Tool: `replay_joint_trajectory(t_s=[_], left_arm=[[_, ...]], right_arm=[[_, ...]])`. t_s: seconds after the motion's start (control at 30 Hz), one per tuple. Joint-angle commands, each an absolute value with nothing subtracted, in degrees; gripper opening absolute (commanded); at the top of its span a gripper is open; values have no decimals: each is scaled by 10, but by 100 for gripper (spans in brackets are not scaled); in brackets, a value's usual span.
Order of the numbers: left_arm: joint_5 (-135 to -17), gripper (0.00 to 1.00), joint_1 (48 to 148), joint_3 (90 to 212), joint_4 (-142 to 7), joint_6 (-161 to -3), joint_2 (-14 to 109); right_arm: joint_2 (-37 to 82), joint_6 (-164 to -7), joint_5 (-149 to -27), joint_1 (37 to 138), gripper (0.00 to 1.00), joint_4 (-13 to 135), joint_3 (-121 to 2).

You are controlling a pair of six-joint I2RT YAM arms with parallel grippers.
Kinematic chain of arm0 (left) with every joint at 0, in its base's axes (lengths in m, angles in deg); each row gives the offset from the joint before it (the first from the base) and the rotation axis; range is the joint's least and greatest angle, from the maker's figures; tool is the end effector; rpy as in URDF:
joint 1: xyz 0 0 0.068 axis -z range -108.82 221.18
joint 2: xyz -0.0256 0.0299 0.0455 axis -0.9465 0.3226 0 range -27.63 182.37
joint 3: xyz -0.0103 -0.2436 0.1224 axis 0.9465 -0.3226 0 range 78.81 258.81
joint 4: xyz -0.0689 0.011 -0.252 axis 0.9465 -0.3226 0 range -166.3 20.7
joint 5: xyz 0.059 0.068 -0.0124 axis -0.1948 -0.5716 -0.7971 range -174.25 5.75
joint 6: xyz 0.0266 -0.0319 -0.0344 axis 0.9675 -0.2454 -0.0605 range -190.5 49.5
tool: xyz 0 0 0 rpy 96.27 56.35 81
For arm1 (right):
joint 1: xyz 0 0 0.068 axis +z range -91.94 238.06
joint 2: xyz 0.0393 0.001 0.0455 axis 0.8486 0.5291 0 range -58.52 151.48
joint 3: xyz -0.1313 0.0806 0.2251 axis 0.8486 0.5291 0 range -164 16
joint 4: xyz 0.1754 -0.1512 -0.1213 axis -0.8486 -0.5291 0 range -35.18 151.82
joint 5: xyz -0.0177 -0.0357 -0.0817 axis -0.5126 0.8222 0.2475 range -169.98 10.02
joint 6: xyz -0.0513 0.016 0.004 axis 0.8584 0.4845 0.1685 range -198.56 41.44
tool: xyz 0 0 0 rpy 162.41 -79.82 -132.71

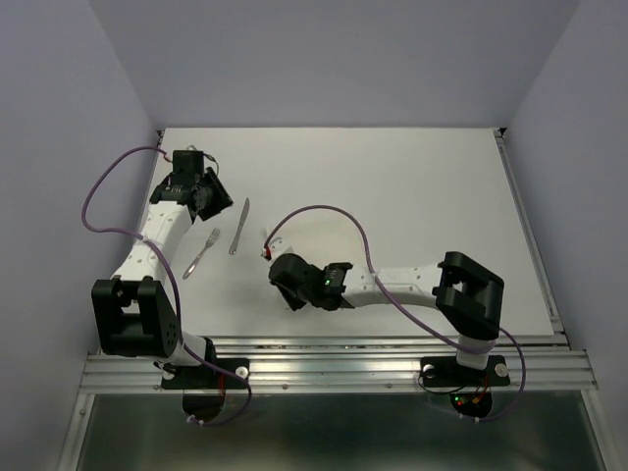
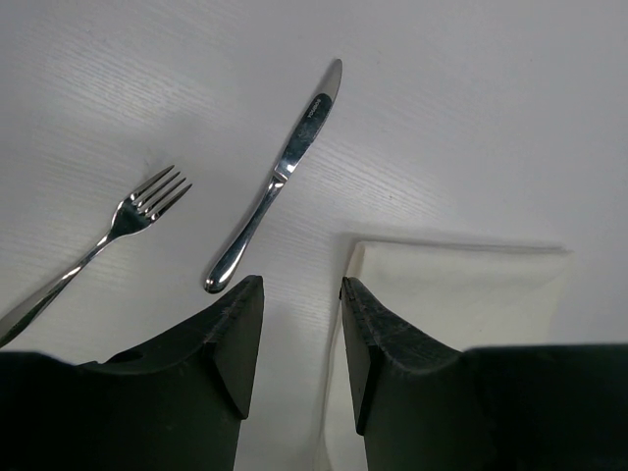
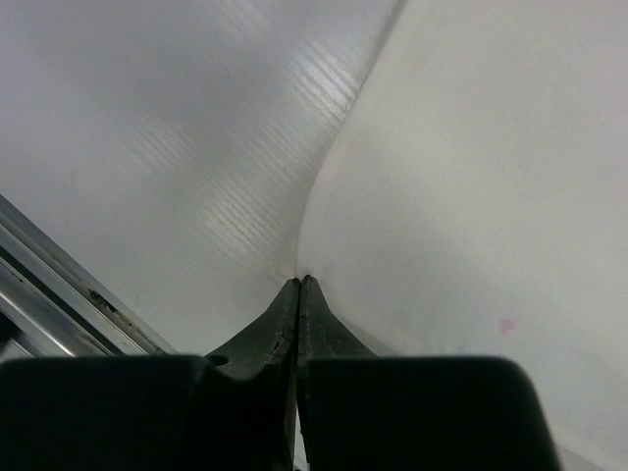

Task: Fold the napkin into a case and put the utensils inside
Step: Pick up the top corner of the square-folded napkin from the center of the board, then fold the top corner of the square-folded napkin at the center of the board.

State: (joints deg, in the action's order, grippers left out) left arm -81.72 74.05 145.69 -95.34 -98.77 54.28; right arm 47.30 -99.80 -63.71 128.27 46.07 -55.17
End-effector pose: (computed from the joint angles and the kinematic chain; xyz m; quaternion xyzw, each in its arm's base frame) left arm 0.3172 -0.0176 0.2973 -0.1912 0.8898 -0.1304 0.3933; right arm 0.1436 0.3697 0.1943 -0.3424 0.8675 0.1472 0.3295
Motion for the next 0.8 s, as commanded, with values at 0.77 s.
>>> replay_joint_trajectory(t_s=[0.77], left_arm=[[-806,49,739,1454,-943,-976,548]], right_arm=[[464,-1063,-736,1057,1,566,-576]])
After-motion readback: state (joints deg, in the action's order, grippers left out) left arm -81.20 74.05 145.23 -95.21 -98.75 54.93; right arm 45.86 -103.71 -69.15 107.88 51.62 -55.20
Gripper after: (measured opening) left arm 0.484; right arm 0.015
